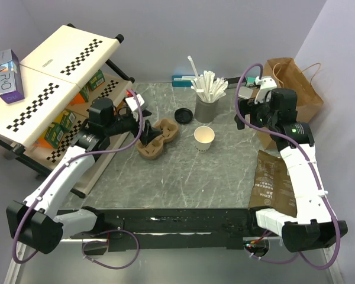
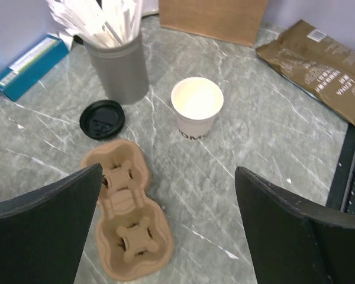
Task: Pack the takeout coffee
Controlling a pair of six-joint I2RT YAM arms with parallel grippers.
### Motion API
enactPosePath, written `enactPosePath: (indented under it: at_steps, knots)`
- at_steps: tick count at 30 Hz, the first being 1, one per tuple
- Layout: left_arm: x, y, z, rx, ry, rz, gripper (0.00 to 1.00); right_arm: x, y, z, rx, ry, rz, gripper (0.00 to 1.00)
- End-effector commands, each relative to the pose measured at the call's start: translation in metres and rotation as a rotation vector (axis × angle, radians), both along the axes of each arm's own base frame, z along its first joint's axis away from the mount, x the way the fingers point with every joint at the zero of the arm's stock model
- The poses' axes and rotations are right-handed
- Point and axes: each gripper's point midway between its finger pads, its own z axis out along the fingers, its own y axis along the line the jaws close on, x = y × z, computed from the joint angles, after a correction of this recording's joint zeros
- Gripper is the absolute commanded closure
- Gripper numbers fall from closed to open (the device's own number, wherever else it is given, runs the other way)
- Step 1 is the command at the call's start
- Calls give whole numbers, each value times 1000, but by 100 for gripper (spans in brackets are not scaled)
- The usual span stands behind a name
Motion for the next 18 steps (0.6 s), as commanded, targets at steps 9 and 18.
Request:
enactPosePath:
  at_steps: [9,18]
  knots:
    - [70,-18,10,14,47,121,7,-14,40,14,-96,-111,383,1]
    - [127,-47,-35,78,157,190,20,-10,42,-15,-101,-47,397,13]
